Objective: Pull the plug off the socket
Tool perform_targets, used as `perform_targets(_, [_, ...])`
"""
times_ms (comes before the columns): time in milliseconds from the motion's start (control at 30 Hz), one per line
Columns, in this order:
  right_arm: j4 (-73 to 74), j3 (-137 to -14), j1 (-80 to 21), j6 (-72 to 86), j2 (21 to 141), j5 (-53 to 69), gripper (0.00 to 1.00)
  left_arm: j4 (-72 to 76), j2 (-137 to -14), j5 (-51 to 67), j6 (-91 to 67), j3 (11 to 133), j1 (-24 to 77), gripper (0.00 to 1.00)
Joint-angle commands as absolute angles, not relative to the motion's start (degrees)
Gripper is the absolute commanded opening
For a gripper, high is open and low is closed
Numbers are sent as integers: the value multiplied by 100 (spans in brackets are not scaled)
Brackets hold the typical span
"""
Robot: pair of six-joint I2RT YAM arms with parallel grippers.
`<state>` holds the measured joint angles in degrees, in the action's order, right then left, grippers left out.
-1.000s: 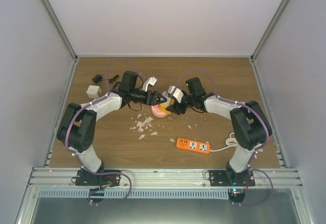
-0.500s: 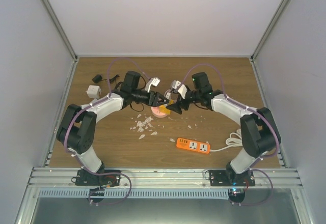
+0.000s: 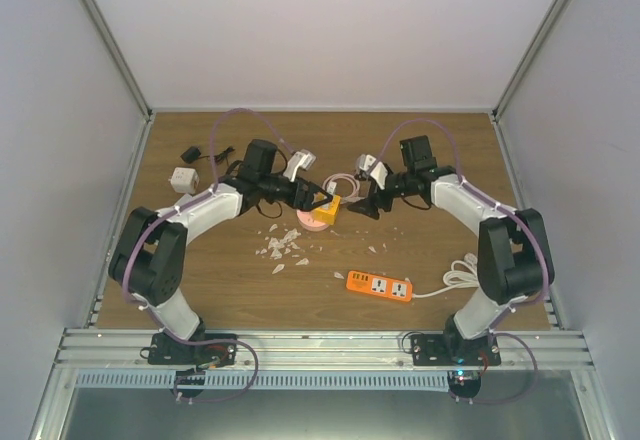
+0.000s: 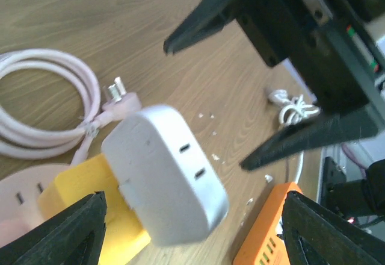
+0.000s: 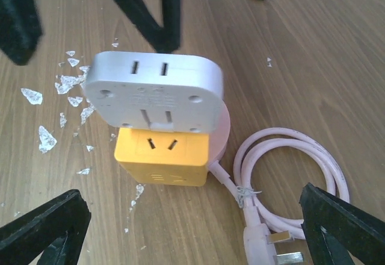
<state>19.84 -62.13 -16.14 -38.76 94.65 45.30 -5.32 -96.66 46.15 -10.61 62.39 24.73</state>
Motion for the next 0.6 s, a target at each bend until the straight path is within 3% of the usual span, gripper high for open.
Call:
perform_targets(0, [2352, -6627, -1427, -4070, 9789, 4615, 96, -224, -9052, 4165, -542, 5735, 2376, 81])
perform_targets(167, [2608, -7547, -1267, -3744, 10585, 4172, 91, -335, -8856, 4007, -251, 5526, 2333, 84])
perform_targets(367, [2850, -8937, -1274, -3150, 11730, 3996, 72, -361, -8679, 3777, -40, 5210, 1947, 86])
perform_targets(567, [3008, -9805, -1447, -3123, 12633, 3688, 62, -488, -8651, 3879, -35, 5051, 1626, 85])
